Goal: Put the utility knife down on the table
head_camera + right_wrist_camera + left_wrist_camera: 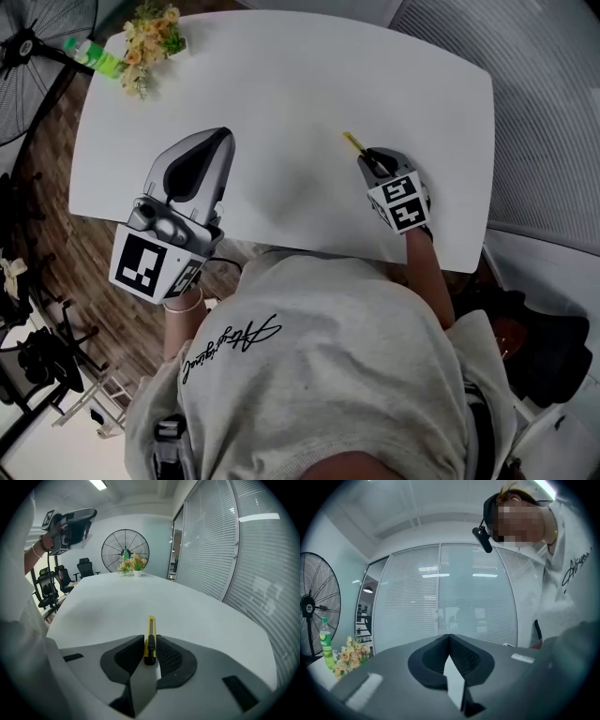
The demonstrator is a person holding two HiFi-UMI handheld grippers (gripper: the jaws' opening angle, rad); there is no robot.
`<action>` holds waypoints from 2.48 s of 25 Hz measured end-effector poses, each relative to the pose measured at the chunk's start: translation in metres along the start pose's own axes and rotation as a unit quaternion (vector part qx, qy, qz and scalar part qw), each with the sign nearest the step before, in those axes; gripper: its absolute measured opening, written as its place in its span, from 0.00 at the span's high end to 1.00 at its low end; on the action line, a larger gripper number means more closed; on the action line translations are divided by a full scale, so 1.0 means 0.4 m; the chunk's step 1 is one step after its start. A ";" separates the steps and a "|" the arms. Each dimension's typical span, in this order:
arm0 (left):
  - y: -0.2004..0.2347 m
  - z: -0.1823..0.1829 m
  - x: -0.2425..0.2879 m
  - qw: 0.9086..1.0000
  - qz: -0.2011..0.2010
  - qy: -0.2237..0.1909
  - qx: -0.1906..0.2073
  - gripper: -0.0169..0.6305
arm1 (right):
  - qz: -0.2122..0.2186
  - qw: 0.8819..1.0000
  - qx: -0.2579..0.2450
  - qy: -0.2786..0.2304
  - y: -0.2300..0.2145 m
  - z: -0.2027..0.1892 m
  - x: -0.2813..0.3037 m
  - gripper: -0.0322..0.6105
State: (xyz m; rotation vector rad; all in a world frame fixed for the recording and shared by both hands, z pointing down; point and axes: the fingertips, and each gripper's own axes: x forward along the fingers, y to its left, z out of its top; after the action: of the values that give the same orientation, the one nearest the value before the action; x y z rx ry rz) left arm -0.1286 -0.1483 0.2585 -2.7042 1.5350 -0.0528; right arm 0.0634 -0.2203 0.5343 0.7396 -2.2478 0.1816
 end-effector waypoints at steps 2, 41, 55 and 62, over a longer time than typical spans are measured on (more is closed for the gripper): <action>-0.004 0.004 0.005 1.000 -0.004 -0.001 0.001 0.98 | -0.007 1.000 -0.005 0.001 -0.003 0.000 -0.002 0.81; -0.084 0.091 0.078 0.998 -0.059 -0.028 0.015 0.98 | -0.053 0.957 0.018 -0.284 -0.028 0.368 -0.423 0.82; -0.090 0.108 0.080 0.997 -0.064 -0.035 0.018 0.98 | -0.048 0.939 0.008 -0.340 -0.011 0.443 -0.509 0.84; -0.088 0.110 0.078 0.997 -0.063 -0.038 0.019 0.98 | -0.050 0.934 0.008 -0.355 -0.004 0.455 -0.524 0.86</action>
State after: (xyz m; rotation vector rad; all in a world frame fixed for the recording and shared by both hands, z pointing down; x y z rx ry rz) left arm -0.0803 -0.1566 0.2166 -2.7356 1.3302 0.0177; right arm 0.0678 -0.1887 0.2584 1.0478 -2.8734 -0.1480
